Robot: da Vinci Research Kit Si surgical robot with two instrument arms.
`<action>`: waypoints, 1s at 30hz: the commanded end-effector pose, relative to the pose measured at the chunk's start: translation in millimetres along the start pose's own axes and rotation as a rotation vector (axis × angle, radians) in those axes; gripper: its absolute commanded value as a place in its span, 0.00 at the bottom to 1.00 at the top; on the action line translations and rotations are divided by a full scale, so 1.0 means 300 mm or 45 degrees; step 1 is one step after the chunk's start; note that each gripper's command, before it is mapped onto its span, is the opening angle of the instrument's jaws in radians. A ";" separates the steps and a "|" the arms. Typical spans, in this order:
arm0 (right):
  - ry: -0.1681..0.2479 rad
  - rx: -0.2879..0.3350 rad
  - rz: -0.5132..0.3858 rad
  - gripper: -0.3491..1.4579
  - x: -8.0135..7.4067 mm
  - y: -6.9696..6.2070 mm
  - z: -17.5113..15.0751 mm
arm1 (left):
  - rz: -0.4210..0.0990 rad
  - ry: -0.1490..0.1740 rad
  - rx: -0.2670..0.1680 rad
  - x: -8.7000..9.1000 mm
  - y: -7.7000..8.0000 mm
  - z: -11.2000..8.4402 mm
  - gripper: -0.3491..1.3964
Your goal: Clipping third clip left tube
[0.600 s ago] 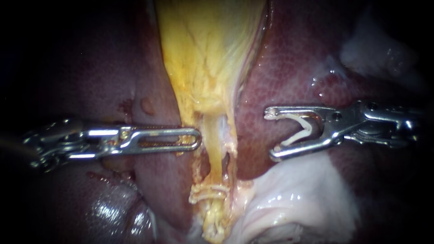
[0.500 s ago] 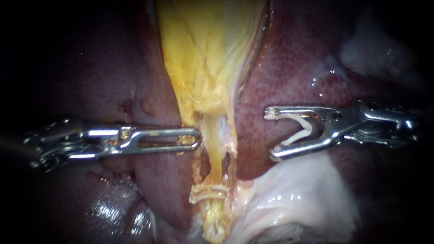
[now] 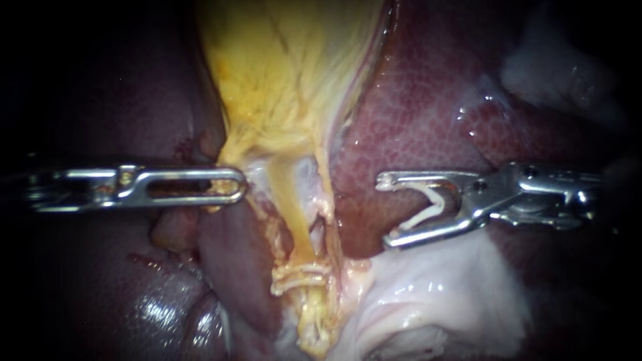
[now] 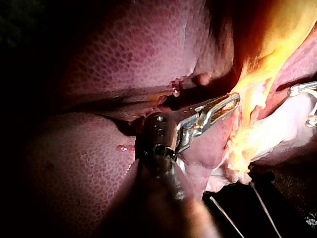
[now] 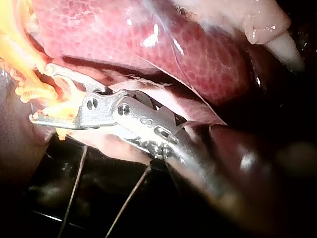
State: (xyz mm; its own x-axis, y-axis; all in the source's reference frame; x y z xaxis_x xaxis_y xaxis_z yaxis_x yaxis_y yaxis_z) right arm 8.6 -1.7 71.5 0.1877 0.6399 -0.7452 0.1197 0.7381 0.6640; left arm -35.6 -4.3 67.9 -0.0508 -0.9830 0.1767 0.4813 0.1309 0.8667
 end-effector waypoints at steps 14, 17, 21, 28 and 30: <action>-0.063 0.031 0.077 0.52 -0.0252 0.0089 0.023 | 0.006 -0.007 -0.001 0.0006 -0.0012 -0.0013 0.00; -0.067 0.027 0.082 0.52 -0.0271 0.0114 0.026 | 0.006 -0.008 -0.002 0.0008 -0.0015 -0.0014 0.00; -0.055 0.039 0.113 0.52 -0.0260 0.0122 0.029 | 0.006 -0.008 -0.002 0.0009 -0.0016 -0.0015 0.00; 0.056 0.114 0.177 0.52 -0.0167 0.0100 0.030 | 0.006 -0.008 -0.002 0.0009 -0.0013 -0.0013 0.00; 0.079 0.144 0.204 0.52 -0.0150 0.0089 0.032 | 0.007 -0.008 -0.002 0.0009 -0.0010 -0.0011 0.00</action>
State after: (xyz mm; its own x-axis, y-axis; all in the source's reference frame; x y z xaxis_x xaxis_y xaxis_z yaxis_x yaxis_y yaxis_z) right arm 17.6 -4.7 77.0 0.1488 0.7698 -0.6207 0.2101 0.5888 0.7805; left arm -35.4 -4.6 67.4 -0.0542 -0.9814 0.1844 0.4831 0.1359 0.8650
